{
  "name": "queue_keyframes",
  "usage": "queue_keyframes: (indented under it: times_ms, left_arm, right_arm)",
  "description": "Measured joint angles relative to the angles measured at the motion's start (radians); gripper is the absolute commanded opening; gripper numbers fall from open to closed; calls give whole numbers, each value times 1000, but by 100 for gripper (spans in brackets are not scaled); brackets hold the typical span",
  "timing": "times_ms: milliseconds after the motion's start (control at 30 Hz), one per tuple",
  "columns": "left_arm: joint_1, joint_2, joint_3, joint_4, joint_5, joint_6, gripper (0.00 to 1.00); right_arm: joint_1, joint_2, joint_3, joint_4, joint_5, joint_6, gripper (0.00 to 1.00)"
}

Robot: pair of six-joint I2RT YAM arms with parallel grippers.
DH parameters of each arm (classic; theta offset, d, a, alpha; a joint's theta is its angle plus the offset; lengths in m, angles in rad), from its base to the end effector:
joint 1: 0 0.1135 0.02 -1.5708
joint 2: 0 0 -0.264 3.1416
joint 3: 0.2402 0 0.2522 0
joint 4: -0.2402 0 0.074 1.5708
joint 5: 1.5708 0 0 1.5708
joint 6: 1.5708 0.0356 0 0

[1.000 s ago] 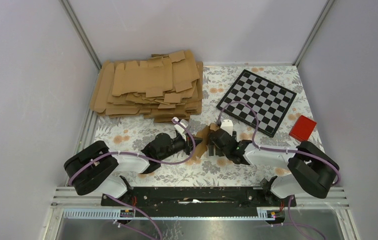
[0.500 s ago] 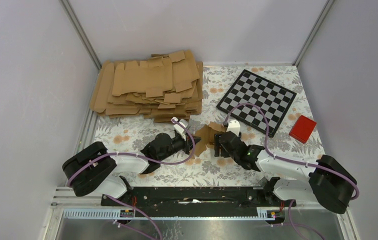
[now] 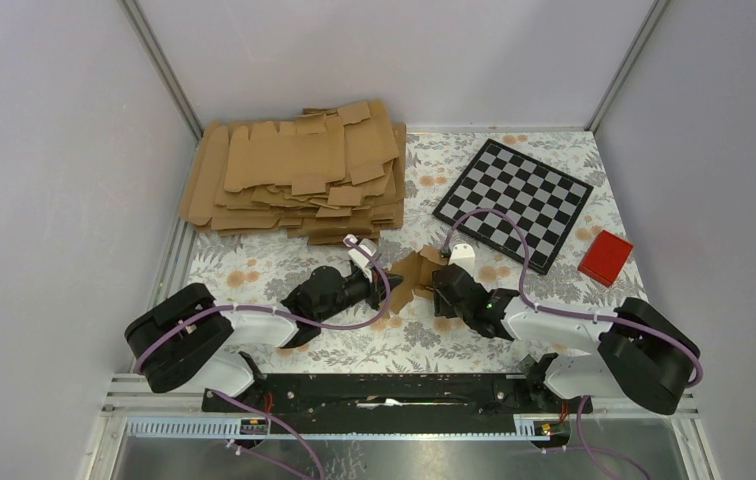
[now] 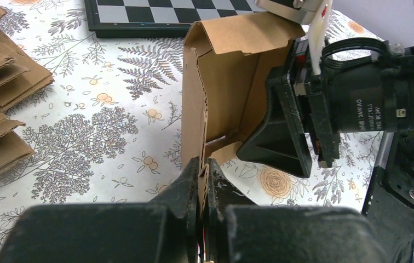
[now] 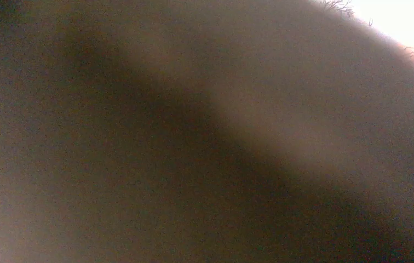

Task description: Fold the paper box

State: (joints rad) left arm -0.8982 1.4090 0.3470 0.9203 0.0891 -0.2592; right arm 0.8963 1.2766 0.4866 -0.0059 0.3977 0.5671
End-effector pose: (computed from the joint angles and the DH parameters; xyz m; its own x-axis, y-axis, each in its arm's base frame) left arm 0.1580 -0.2034 0.1739 -0.2988 -0.0346 -0.9537 0.7836 0.5615 -0.2659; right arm 0.1564 0.1735 0.1581 -0.6723 -0.0477 -0.7388 -0.2249 0.9639 0.1424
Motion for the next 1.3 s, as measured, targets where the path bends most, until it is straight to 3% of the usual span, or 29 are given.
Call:
queue_keyframes:
  times_ms: [600,733,1067,1300]
  left_arm:
    - [0,7,0,16,31,0,0]
    - [0,8,0,16,34,0,0]
    - [0,13,0,24,35,-1,0]
    - [0,13,0,24,39,-2,0]
  right_arm:
    - [0,51,8,45,-6,3,39]
    - [0,56,8,56,5,6,45]
    - [0,56,-17,121,51,25,43]
    - [0,57,-17,148,93,25,53]
